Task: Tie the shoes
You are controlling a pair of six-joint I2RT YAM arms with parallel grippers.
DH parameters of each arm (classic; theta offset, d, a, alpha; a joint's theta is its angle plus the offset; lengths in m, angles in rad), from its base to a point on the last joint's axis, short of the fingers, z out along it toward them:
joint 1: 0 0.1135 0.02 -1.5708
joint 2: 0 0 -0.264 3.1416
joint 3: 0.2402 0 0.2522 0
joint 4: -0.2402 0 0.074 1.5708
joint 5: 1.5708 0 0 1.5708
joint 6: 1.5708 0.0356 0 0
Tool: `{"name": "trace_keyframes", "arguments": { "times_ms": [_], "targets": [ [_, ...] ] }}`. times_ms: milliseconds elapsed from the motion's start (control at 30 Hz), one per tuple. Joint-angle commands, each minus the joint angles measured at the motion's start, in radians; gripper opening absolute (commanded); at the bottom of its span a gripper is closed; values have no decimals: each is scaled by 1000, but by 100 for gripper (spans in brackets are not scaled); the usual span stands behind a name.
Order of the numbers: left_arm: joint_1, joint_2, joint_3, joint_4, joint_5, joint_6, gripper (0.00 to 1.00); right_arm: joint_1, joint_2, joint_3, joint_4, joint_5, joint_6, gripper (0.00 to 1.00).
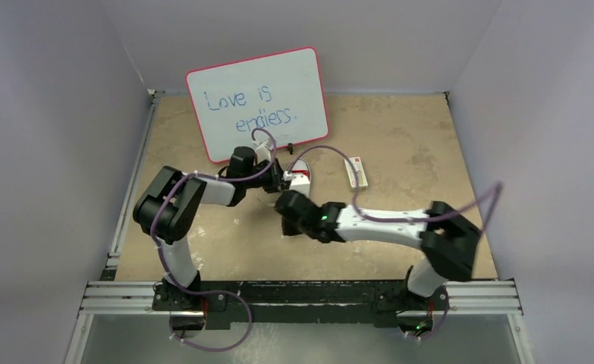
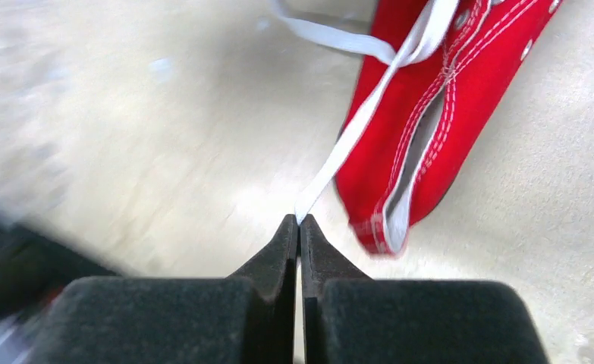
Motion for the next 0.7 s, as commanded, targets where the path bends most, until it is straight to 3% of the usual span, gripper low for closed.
{"name": "trace_keyframes", "arguments": {
  "times_ms": [0,167,567,667],
  "targets": [
    [5,-46,-29,109,14,-60,0,-171,-270,-174,204,-591,-225,0],
    [4,-63,-33,156,5,-128,0,-293,-320,-185,176,-897,-364,0],
    [4,-107,-32,189,9,-147,0,-528,-394,-152,-62,-1061,-467,0],
    [4,-108,-35,218,9,-154,0,-577,-392,-176,-79,-1162,-512,0]
  ]
}}
